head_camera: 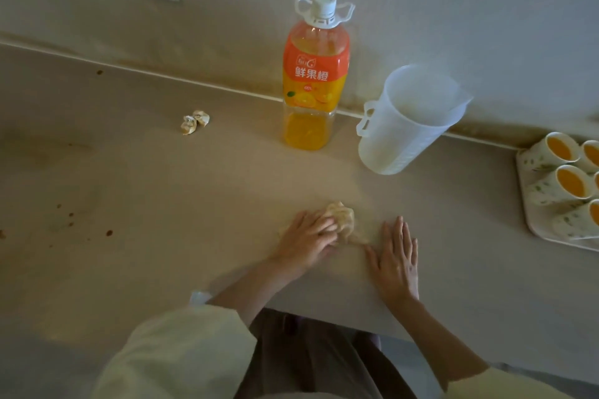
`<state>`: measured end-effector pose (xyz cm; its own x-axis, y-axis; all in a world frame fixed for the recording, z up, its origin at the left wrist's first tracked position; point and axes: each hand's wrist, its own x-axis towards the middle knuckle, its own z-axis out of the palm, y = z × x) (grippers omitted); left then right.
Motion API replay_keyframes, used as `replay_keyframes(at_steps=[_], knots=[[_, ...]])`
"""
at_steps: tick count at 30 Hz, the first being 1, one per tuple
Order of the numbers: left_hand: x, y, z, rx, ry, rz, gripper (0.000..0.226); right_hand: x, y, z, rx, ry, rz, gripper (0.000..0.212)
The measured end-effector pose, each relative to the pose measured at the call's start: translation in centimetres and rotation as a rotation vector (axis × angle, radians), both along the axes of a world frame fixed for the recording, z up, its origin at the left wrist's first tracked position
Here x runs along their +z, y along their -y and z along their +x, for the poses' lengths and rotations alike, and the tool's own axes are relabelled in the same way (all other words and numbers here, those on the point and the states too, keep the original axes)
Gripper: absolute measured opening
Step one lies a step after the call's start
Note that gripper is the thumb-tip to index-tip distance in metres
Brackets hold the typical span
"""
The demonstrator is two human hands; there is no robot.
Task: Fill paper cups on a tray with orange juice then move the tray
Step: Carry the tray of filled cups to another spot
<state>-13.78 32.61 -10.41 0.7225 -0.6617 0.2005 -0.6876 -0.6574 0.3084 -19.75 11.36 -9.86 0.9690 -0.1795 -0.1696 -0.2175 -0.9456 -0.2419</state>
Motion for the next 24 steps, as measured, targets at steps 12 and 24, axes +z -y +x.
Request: replay_keyframes(at_steps=[12, 24], knots=[[0.1, 4.5, 0.7, 0.142, -0.034, -0.049, 0.065, 0.5, 4.9, 0.9, -0.201, -0.093, 0.025, 0.064], [-0.5, 11.0, 0.3, 0.074, -0.060, -0.081, 0.049, 0.7, 11.2, -2.2, -0.116, -0.055, 0.033, 0.069]])
